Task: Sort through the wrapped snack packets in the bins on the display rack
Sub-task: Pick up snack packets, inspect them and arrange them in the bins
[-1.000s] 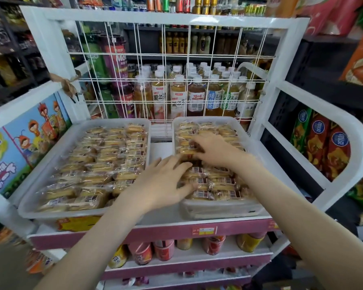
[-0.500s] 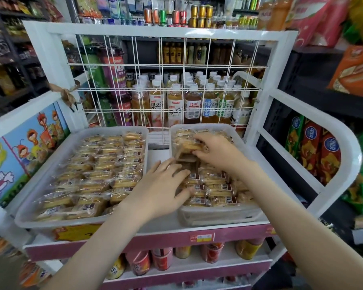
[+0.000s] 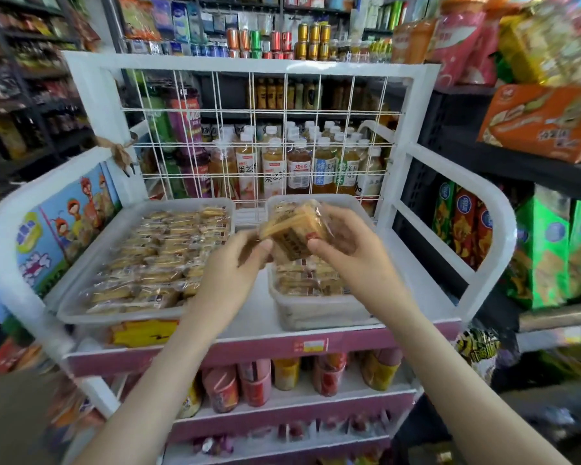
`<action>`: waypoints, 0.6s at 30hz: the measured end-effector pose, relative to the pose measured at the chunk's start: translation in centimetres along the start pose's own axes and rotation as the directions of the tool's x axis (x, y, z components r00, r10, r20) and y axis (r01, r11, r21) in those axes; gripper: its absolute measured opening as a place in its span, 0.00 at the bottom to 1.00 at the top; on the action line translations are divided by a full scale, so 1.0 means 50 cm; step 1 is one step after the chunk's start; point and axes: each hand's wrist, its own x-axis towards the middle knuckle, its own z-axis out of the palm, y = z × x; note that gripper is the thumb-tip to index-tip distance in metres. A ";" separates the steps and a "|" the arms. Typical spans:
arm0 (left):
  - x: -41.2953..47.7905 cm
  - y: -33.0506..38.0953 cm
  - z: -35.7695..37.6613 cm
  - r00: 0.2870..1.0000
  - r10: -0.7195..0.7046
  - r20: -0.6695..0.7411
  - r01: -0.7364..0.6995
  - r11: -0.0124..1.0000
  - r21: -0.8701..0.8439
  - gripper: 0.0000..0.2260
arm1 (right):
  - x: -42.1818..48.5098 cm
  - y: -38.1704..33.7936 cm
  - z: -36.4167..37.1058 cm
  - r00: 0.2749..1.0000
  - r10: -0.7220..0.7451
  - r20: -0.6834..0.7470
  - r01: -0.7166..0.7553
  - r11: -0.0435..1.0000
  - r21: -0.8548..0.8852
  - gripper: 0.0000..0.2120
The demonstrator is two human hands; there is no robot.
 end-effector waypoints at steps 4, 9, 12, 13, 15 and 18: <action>-0.107 0.023 -0.002 0.997 -0.053 -0.054 0.042 0.982 -0.184 0.02 | -0.104 -0.013 0.002 0.999 0.026 0.048 -0.032 0.991 0.127 0.06; -0.267 0.019 0.008 0.967 -0.231 0.104 0.252 0.914 -0.319 0.11 | -0.242 0.006 -0.002 0.992 0.126 -0.001 -0.126 0.991 0.036 0.16; -0.351 0.006 0.016 0.933 -0.280 0.225 0.355 0.812 -0.463 0.10 | -0.308 0.024 0.008 0.981 0.195 0.013 -0.194 0.979 -0.061 0.18; -0.375 0.005 0.017 0.930 -0.291 0.225 0.367 0.783 -0.502 0.09 | -0.326 0.030 0.013 0.982 0.185 0.019 -0.182 0.975 -0.126 0.18; -0.417 -0.001 0.017 0.925 -0.308 0.224 0.381 0.755 -0.534 0.09 | -0.359 0.038 0.025 0.989 0.148 0.010 -0.142 0.963 -0.231 0.16; -0.453 -0.014 0.010 0.912 -0.326 0.249 0.407 0.796 -0.447 0.09 | -0.393 0.044 0.040 0.984 0.174 0.039 -0.160 0.958 -0.237 0.15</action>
